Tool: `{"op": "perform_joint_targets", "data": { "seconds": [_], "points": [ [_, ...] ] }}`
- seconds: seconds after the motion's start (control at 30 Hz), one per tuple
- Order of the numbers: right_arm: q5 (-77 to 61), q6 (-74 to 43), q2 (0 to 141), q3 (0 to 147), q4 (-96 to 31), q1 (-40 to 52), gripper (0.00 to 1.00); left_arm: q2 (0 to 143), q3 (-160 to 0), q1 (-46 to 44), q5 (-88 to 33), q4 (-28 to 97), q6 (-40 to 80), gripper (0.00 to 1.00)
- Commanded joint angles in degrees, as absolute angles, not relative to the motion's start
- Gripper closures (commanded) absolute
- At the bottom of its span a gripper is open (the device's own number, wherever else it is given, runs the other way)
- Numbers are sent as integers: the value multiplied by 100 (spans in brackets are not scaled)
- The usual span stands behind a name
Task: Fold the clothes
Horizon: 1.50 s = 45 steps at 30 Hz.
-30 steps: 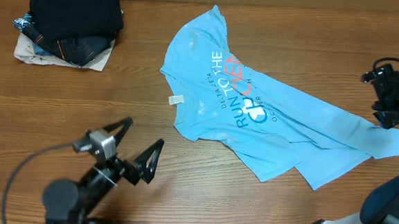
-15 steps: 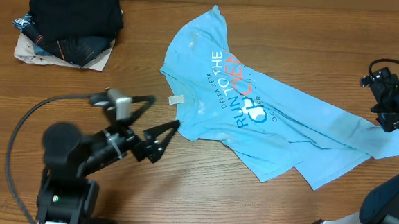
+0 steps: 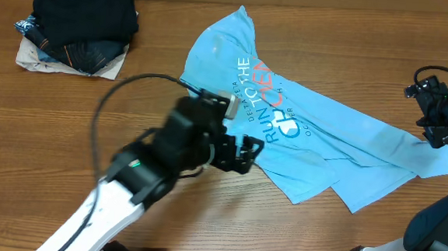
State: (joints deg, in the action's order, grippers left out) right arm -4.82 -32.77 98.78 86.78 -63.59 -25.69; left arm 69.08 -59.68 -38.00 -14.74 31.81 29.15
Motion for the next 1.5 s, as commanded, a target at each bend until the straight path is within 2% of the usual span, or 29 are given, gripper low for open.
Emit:
{"op": "perform_joint_targets", "data": {
  "seconds": [0.0, 0.2, 0.67, 0.93, 1.0, 1.07, 1.1, 1.47],
  "points": [
    [-386, -3275, 9810, 8770, -6311, -2563, 0, 7627, -6071, -4082, -1079, 3140, 4163, 0],
    [-386, -3273, 9810, 8770, -6276, -2563, 0, 8842, -6163, -4727, -937, 2696, 4521, 0],
    [-336, -3273, 9810, 8770, -6274, -2563, 0, 10759, -7459, -5400, -434, 3017, 4484, 2],
    [-298, -3275, 9810, 8770, -6252, -2563, 0, 11133, -7839, -5673, -309, 3732, 4759, 5],
    [-298, -3275, 9810, 8770, -6246, -2563, 0, 11166, -7839, -5743, -158, 3771, 4866, 8],
    [-298, -3275, 9810, 8770, -6248, -2563, 0, 11201, -7839, -5780, -93, 3760, 4958, 22],
    [-298, -3275, 9810, 8770, -6248, -2563, 0, 11214, -7839, -5778, -93, 3758, 5002, 25],
    [-301, -3275, 9810, 8770, -6320, -2563, 0, 11222, -7839, -5780, -152, 3771, 5172, 21]
  ]
}}
